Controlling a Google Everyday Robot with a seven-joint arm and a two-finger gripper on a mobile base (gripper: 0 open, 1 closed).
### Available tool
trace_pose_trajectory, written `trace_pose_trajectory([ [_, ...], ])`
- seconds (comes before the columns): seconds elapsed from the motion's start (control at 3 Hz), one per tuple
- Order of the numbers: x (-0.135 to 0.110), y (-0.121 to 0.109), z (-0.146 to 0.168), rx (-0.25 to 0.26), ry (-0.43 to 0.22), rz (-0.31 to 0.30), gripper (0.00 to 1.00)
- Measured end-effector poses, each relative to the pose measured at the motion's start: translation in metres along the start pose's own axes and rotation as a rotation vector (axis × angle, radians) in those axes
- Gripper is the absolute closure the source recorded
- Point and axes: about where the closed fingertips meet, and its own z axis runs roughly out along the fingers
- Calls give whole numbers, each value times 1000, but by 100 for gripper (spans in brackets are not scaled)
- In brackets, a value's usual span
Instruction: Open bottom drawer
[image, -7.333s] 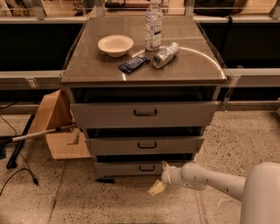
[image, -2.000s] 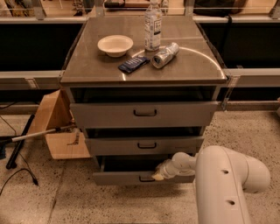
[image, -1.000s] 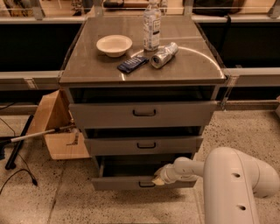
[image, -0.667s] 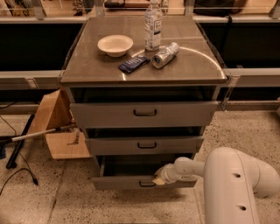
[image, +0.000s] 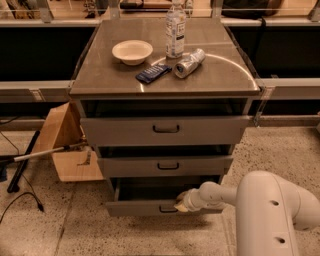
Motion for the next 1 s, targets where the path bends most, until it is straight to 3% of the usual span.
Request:
trace_pose_trajectory([
  [0.33,11,8,-4,2,-7,15,85],
  [0.67,19,16,-6,-11,-17,20,100],
  [1.0,20,17,-8,-15,-16,21,100],
])
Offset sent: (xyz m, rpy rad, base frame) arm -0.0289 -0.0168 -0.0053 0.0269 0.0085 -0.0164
